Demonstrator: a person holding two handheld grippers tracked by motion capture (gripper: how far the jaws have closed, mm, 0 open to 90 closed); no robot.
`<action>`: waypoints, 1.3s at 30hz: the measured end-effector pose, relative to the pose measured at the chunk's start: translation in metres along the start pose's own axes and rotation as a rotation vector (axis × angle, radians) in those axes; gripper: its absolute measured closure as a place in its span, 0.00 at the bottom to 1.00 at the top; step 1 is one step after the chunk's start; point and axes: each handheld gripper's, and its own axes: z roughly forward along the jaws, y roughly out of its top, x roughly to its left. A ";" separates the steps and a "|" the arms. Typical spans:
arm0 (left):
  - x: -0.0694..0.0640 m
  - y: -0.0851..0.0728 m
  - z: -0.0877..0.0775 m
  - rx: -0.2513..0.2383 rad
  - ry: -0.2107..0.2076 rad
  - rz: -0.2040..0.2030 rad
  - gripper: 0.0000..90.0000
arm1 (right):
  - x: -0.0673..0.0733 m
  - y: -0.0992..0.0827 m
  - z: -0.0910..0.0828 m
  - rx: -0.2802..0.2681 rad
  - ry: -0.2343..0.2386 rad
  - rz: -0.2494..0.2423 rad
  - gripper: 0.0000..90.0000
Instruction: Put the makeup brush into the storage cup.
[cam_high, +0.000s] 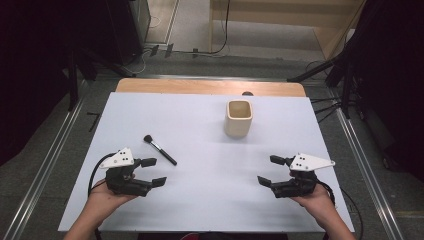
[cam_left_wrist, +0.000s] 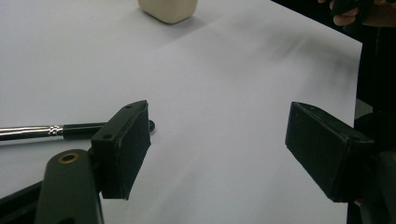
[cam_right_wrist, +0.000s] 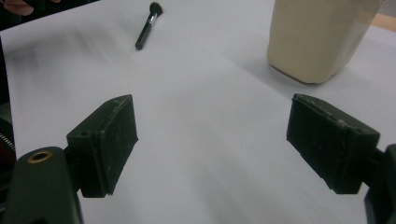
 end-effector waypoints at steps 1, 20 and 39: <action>0.000 0.000 0.000 0.000 -0.001 0.002 0.25 | 0.000 0.000 0.000 0.004 -0.002 -0.001 0.19; -0.001 -0.001 0.002 0.020 -0.015 0.002 0.26 | 0.003 0.000 0.001 0.001 0.013 -0.015 0.19; -0.001 -0.001 0.002 0.021 -0.012 0.010 0.26 | 0.003 -0.001 0.002 0.005 0.021 -0.013 0.19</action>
